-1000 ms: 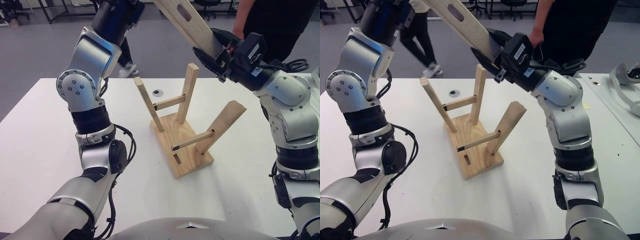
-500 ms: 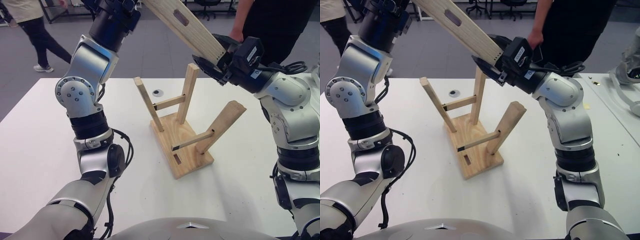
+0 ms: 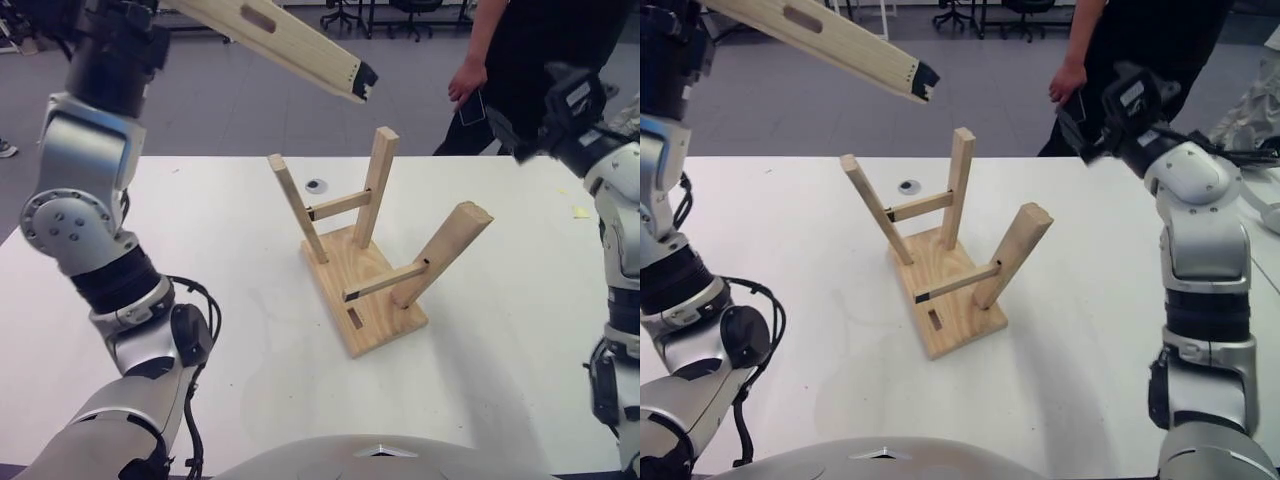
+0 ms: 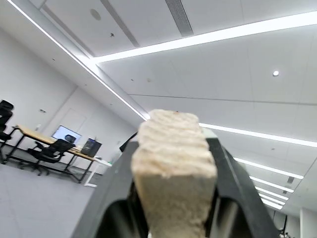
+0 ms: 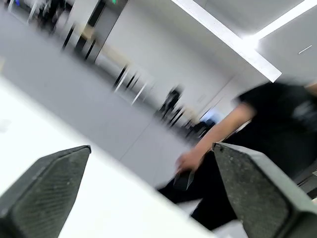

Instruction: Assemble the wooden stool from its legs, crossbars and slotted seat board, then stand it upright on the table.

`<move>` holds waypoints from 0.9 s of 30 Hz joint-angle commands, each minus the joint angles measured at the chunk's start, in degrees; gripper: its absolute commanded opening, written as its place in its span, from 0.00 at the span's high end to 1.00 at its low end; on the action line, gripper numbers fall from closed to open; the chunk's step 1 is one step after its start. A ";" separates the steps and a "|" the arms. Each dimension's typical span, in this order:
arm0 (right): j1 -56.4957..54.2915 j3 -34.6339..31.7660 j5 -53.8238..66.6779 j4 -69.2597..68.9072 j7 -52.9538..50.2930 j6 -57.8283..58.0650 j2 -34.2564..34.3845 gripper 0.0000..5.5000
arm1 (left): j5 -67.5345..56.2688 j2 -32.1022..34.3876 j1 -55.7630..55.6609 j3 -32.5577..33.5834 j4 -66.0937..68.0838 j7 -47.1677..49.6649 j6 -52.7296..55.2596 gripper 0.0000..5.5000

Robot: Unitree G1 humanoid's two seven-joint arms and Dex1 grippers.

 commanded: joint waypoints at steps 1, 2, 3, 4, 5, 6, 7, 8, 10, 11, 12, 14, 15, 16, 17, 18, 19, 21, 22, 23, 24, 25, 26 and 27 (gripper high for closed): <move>15.12 11.99 -5.23 1.23 1.76 -2.61 3.13 0.17 | -7.81 5.45 12.65 0.55 -7.40 2.33 5.11 0.81; 18.62 14.62 -6.82 0.84 1.58 -3.31 3.72 0.17 | -8.00 6.00 17.34 -0.19 -9.66 2.98 6.12 0.81; 20.72 16.33 -7.91 0.43 1.56 -3.57 4.21 0.17 | -7.08 6.36 21.59 -0.93 -11.88 3.31 6.62 0.81; 22.64 18.14 -8.75 -0.70 2.19 -3.88 4.27 0.17 | -6.90 5.85 25.84 -1.64 -13.83 4.34 6.56 0.81; 24.12 19.20 -9.09 -2.09 2.88 -3.86 4.25 0.17 | -6.71 5.60 28.82 -2.36 -15.28 5.00 6.34 0.81; 25.46 20.38 -8.83 -4.26 4.09 -3.67 4.16 0.17 | -5.04 5.75 32.37 -3.32 -16.92 4.93 6.28 0.81; 26.52 21.32 -7.92 -7.05 5.35 -3.32 4.25 0.17 | -2.68 6.07 36.01 -4.40 -18.65 4.58 6.27 0.81; 27.27 21.78 -6.89 -9.55 6.28 -2.74 4.45 0.17 | -1.26 6.20 38.42 -5.27 -19.66 4.63 6.05 0.81; 27.56 22.67 -4.24 -14.77 7.21 -0.64 6.30 0.17 | 0.25 4.55 41.60 -7.02 -21.32 7.50 4.43 0.81; 27.03 23.09 -3.05 -16.65 7.00 0.70 8.02 0.17 | 1.01 3.21 42.40 -7.70 -21.85 9.80 3.18 0.81; 26.41 23.53 -2.43 -17.70 6.72 1.66 9.42 0.17 | 1.72 2.21 43.09 -8.23 -22.26 11.65 2.12 0.81; 25.59 24.07 -2.96 -17.93 5.71 2.69 11.02 0.17 | 3.81 2.16 44.08 -8.67 -22.44 13.65 1.09 0.81; 25.72 23.63 -3.41 -17.79 4.73 3.05 11.44 0.17 | 4.76 3.24 44.17 -8.54 -22.05 14.23 1.14 0.81; 25.90 22.87 -4.12 -17.23 3.66 3.09 11.45 0.17 | 4.69 4.54 44.07 -7.99 -21.94 15.61 1.41 0.81; 26.02 22.13 -4.55 -16.70 2.78 3.09 11.38 0.17 | 4.49 5.41 44.04 -7.59 -22.06 16.78 1.56 0.81; 26.21 21.18 -5.01 -16.11 1.73 3.07 11.29 0.17 | 3.49 5.93 44.16 -7.43 -22.51 18.70 1.60 0.81; 26.41 20.36 -5.75 -15.53 0.74 2.83 11.16 0.17 | 1.61 5.42 44.55 -7.81 -23.28 21.72 1.15 0.81; 27.07 19.34 -6.51 -15.26 -0.78 2.63 11.41 0.17 | -1.88 4.31 46.49 -8.88 -25.16 27.71 0.22 0.81; 27.52 19.02 -6.58 -15.40 -1.27 2.68 11.63 0.17 | -2.94 4.23 47.59 -9.32 -25.87 30.20 -0.06 0.81; 27.95 18.79 -6.67 -15.65 -1.64 2.76 11.83 0.17 | -3.33 4.78 48.50 -9.40 -26.28 31.87 -0.18 0.81; 28.27 18.48 -6.65 -15.77 -1.92 2.89 12.00 0.17 | -2.33 6.09 49.21 -9.37 -26.56 32.42 0.23 0.81; 28.48 18.24 -6.66 -15.79 -2.16 2.94 12.11 0.17 | -2.15 6.69 49.80 -9.36 -26.79 33.35 0.03 0.81; 28.63 17.92 -6.63 -15.74 -2.35 2.96 12.22 0.17 | -1.51 7.66 50.24 -9.40 -27.16 33.49 0.03 0.81; 28.72 17.64 -6.60 -15.70 -2.51 3.01 12.35 0.17 | -0.66 8.15 50.52 -9.64 -27.53 33.62 -0.15 0.81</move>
